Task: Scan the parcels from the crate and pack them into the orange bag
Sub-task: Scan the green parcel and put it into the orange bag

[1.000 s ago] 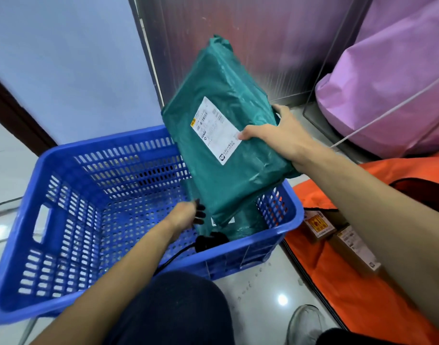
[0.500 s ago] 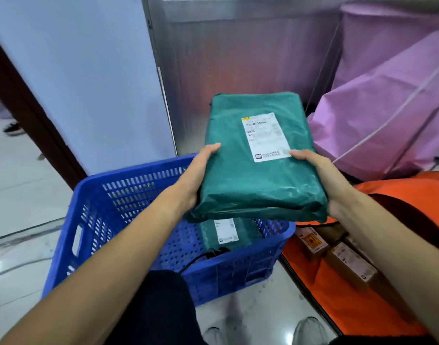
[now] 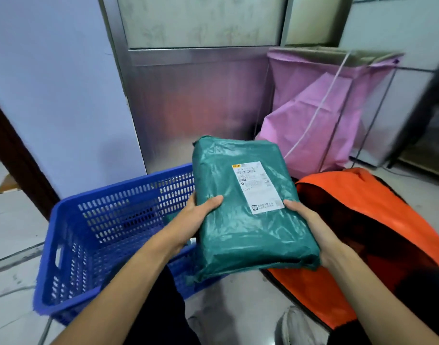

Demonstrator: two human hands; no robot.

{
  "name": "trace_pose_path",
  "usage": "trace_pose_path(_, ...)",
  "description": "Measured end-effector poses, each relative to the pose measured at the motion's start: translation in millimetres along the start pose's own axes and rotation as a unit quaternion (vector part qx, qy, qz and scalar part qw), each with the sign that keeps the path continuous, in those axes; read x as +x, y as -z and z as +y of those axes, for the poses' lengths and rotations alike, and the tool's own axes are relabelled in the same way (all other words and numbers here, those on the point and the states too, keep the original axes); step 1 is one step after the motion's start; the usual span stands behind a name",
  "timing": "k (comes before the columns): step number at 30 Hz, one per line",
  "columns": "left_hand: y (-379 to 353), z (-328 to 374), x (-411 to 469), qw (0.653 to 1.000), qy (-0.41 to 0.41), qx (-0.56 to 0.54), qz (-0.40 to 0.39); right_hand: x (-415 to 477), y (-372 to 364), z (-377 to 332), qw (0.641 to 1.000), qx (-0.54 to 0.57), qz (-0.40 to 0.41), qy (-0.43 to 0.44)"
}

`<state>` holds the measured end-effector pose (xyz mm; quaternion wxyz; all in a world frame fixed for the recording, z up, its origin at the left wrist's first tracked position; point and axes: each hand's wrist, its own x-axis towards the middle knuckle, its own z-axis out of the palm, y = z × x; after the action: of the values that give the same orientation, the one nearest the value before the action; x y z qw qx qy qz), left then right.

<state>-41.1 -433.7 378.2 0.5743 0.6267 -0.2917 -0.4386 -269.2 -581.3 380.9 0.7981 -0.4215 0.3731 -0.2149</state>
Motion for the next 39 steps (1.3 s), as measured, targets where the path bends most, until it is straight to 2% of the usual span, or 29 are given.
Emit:
trace_pose_path(3,-13.0,-13.0,-16.9,0.999,0.008,0.039,0.003,-5.5,14.8,9.4,1.0,0.011,0.004,-0.015)
trace_pose_path(9,-35.0,-42.9,-18.3,0.991,0.102,0.067,-0.05,-8.3,57.1,36.9,0.996,-0.012,0.021,-0.081)
trace_pose_path(14,-74.2,-81.6,-1.6,0.972,0.188,0.089,-0.111,-14.0,121.5,62.0,0.989,-0.043,0.07,-0.123)
trace_pose_path(19,-136.8,-116.8,8.8,0.939,0.286,0.132,-0.135,-16.6,190.7,69.2,0.978,-0.051,0.096,-0.178)
trace_pose_path(24,-185.9,-143.4,48.5,0.934,0.278,0.168,-0.152,0.6,246.6,82.7,0.977,0.01,0.168,-0.135)
trace_pose_path(26,-199.7,-152.0,76.9,0.93,0.27,0.175,-0.179,12.7,263.6,87.7,0.976,0.036,0.191,-0.095)
trace_pose_path(29,-210.5,-163.6,112.1,0.904,0.265,0.221,-0.252,27.3,279.9,87.7,0.967,0.081,0.238,-0.03)
trace_pose_path(31,-220.0,-173.7,127.9,0.899,0.271,0.217,-0.266,36.8,291.5,85.9,0.956,0.101,0.275,-0.005)
trace_pose_path(35,-250.1,-200.2,154.0,0.925,0.275,0.113,-0.238,54.9,317.3,87.7,0.942,0.086,0.322,0.024)
trace_pose_path(39,-275.5,-214.6,184.6,0.946,0.281,0.011,-0.161,66.8,329.6,96.4,0.931,0.074,0.358,0.003)
